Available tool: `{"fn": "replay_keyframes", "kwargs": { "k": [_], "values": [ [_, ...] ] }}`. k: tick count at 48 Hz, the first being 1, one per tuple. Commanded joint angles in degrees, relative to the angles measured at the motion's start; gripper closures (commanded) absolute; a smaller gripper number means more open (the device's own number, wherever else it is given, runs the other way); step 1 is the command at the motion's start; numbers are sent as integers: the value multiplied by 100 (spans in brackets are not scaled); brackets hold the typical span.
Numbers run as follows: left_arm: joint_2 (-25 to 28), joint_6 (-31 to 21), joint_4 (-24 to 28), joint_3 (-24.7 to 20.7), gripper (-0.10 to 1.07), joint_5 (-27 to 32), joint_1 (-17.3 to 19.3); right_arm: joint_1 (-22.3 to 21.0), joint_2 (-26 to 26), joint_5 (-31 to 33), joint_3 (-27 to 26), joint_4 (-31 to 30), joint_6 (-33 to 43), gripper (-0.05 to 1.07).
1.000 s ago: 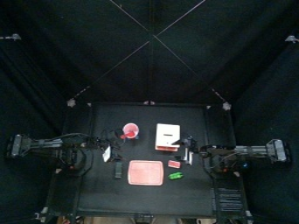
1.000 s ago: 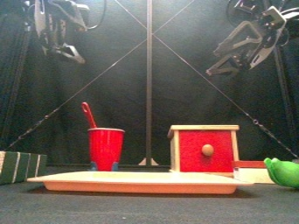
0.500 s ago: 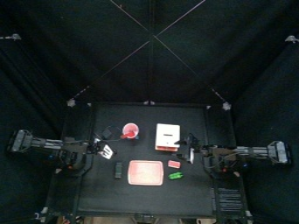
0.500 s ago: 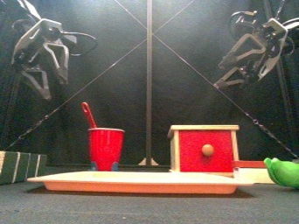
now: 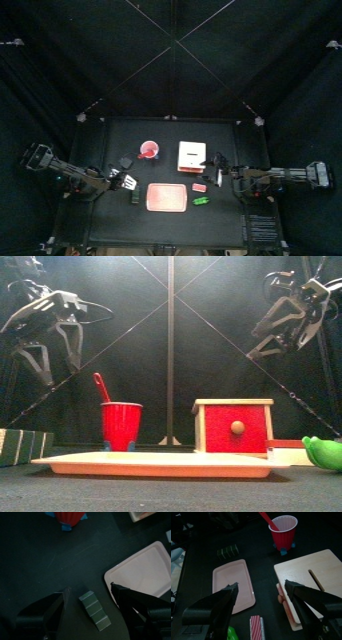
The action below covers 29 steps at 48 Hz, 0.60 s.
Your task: Grab sushi roll
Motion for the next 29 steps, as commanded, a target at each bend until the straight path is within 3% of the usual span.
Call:
{"fn": "replay_keyframes", "kwargs": {
  "k": [1, 17, 29],
  "values": [
    [536, -255, -237, -299, -1, 202, -26, -26, 0, -53, -53, 9, 9, 0],
    [1978, -738, -853, -791, -1, 290, -334, -26, 9, -114, 0, 193, 26, 0],
    [2303, -800, -1257, -923, -1, 264, -396, -26, 9, -114, 26, 193, 26, 0]
  ]
}}
